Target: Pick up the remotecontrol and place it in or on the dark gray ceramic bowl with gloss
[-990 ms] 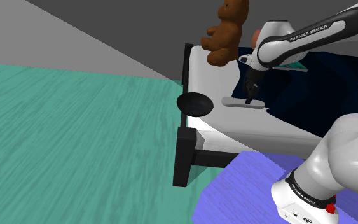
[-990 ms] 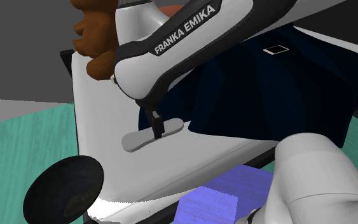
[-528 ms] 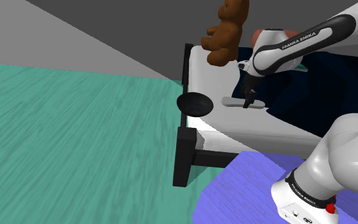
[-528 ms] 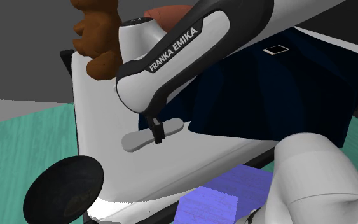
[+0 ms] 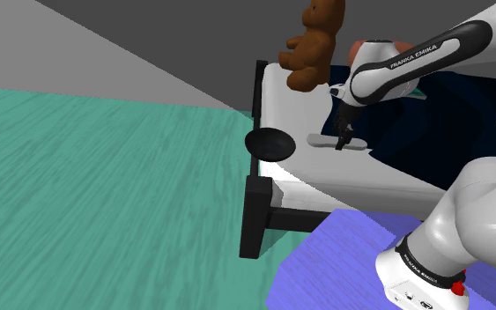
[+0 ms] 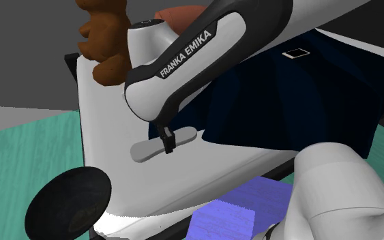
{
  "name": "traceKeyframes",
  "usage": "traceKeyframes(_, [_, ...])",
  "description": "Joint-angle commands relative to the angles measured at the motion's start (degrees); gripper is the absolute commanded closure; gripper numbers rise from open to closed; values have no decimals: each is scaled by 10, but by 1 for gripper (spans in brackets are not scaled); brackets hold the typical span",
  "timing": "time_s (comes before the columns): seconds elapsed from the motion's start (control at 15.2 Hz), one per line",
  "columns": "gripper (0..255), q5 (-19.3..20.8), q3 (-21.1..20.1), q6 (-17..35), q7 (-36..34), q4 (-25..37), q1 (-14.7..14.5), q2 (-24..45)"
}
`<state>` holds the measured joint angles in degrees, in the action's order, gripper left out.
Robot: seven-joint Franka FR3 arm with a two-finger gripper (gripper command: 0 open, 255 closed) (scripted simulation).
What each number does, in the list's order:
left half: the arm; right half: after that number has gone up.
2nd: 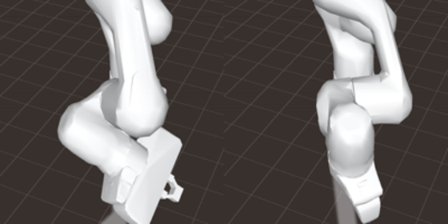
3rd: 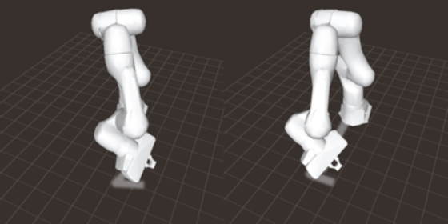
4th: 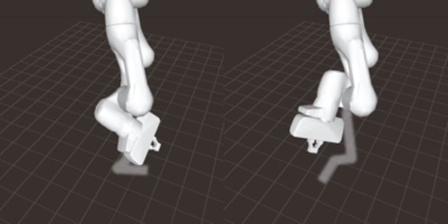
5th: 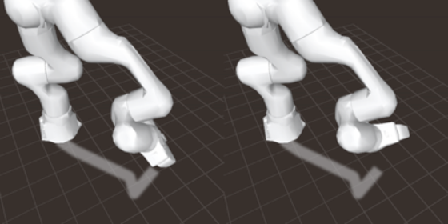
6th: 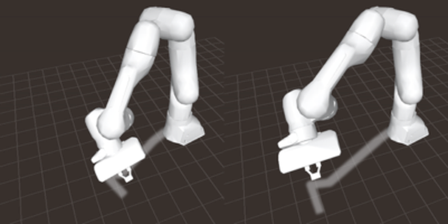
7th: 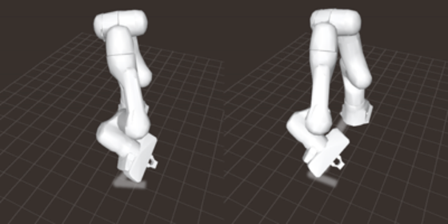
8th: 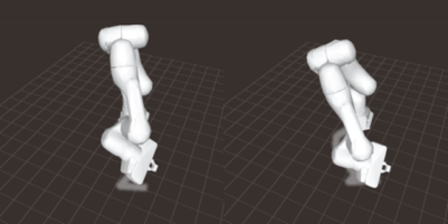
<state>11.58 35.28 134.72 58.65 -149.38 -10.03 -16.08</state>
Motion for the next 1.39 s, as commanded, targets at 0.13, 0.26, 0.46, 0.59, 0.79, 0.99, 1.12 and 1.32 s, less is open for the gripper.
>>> traceKeyframes(0.13, [255,0,0,0,0,0,0,0])
traceKeyframes(0.26, [255,0,0,0,0,0,0,0])
traceKeyframes(0.46, [255,3,-3,-9,-2,3,2,-7])
traceKeyframes(0.59, [255,7,-8,-29,-7,10,4,-20])
traceKeyframes(0.79, [255,12,-15,-57,-12,21,8,-39])
traceKeyframes(0.99, [255,15,-22,-85,-17,33,10,-55])
traceKeyframes(1.12, [255,17,-27,-103,-19,42,12,-65])
traceKeyframes(1.32, [255,18,-34,-130,-22,55,13,-78])
